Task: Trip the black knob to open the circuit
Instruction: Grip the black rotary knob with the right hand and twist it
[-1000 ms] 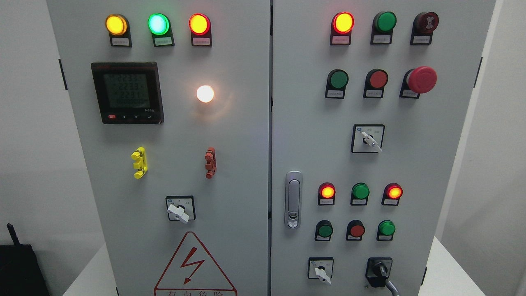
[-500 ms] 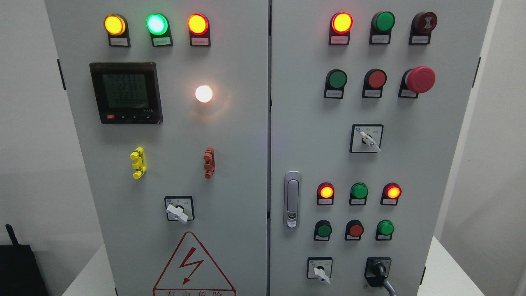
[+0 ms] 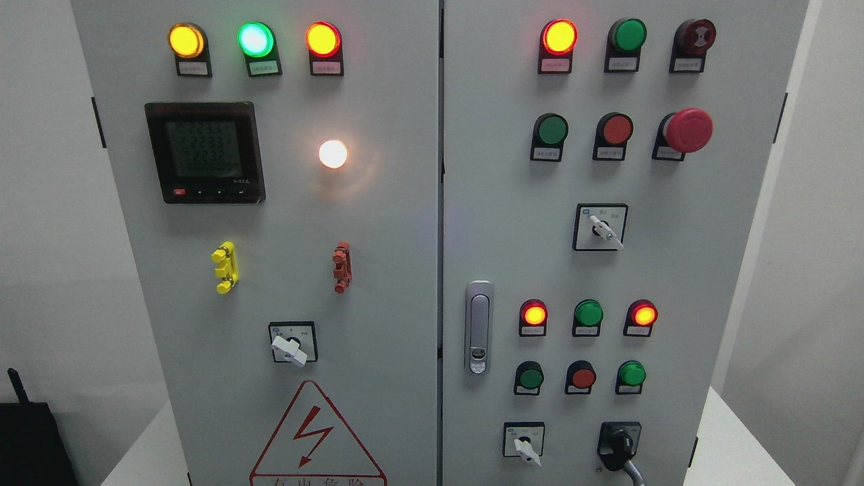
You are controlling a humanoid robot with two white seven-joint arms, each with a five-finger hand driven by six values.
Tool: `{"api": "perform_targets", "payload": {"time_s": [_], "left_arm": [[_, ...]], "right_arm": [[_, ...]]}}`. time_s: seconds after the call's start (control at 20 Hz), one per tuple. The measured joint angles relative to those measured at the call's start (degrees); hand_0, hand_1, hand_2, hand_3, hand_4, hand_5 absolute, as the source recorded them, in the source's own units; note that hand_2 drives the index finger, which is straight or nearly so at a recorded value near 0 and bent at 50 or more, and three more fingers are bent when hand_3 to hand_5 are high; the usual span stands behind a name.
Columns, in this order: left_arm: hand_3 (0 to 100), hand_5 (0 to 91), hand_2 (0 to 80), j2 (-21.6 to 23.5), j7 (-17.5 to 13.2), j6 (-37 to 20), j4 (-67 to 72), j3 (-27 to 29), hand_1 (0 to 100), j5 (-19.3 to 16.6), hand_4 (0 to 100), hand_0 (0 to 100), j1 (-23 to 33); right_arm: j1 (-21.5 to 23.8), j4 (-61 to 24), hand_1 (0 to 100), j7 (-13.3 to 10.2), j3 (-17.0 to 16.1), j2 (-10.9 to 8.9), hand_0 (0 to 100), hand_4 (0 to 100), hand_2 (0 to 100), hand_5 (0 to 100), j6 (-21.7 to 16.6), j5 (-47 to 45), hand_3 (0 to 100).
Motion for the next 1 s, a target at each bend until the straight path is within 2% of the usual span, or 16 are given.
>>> {"api": "perform_targets", "payload": {"time_s": [1.0], "left_arm": [[0,0.0,0.0,0.0,0.0,0.06,0.0,0.0,39,0.0,0,12,0.0]], "right_arm": [[-0.18,-0.05,0,0.0,0.48,0.02,0,100,0,100,-0.13,0.0,100]]}}
